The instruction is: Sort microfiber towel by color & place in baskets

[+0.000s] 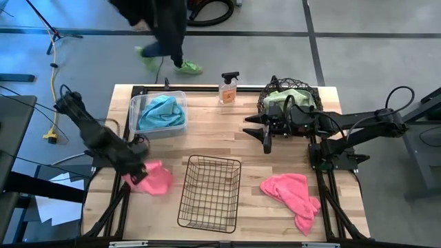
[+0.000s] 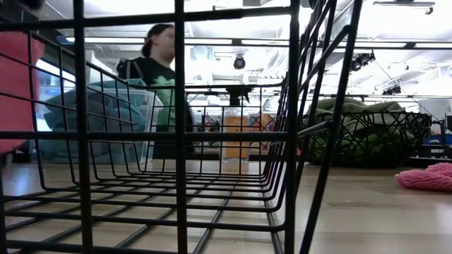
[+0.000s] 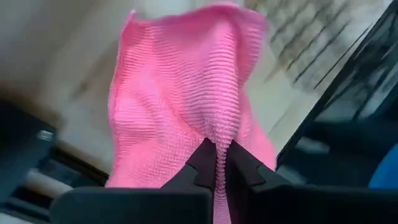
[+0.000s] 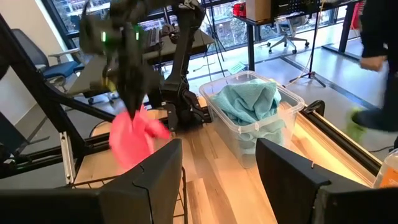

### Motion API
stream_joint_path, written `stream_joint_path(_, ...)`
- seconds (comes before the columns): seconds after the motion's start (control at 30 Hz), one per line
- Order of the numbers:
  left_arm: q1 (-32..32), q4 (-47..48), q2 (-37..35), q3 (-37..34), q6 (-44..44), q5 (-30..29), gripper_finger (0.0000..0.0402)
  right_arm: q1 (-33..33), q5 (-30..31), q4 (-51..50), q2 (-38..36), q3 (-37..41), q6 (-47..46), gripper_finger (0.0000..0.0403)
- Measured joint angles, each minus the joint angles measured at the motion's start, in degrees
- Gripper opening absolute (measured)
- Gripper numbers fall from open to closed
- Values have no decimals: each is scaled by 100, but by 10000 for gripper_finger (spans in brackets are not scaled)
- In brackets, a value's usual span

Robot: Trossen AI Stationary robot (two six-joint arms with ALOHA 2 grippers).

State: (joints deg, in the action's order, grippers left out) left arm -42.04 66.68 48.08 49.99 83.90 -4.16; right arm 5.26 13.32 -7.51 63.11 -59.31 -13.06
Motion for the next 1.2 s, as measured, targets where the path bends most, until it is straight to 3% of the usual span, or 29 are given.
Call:
stream_joint_path(0.13, 100, 766, -161, 974, 136, -1032, 1, 0, 2, 2, 0, 0, 2, 201)
stream_joint_path(0.23, 303, 815, -78, 1571, -261, -1764, 1, 0, 3, 4, 0, 0, 5, 201)
stream_joint_path(0.4, 839, 503, 362, 2222, -1180, -2334, 0, 0, 443, 70, 0, 0, -4, 201)
stream_joint_path(0.47, 1048, 110, 588, 2324, -1705, -2361, 0, -2, 525, 261, 0, 0, 16, 201)
stream_joint_path(0.6, 1382, -1529, 1047, 2343, -3376, -2308, 0, -2, 469, 1052, -2, 0, 128, 201)
stream_joint_path(0.87, 2075, -4708, 1793, 2346, -6428, -1949, 0, 47, -401, 2123, -7, 0, 132, 201)
stream_joint_path(1.03, 2536, -5439, 2010, 2346, -7268, -1279, 0, 238, -823, 2559, -5, 0, 111, 201)
stream_joint_path(1.2, 2818, -5461, 1995, 2346, -7366, -992, 0, 511, -905, 2698, -6, 0, 289, 201)
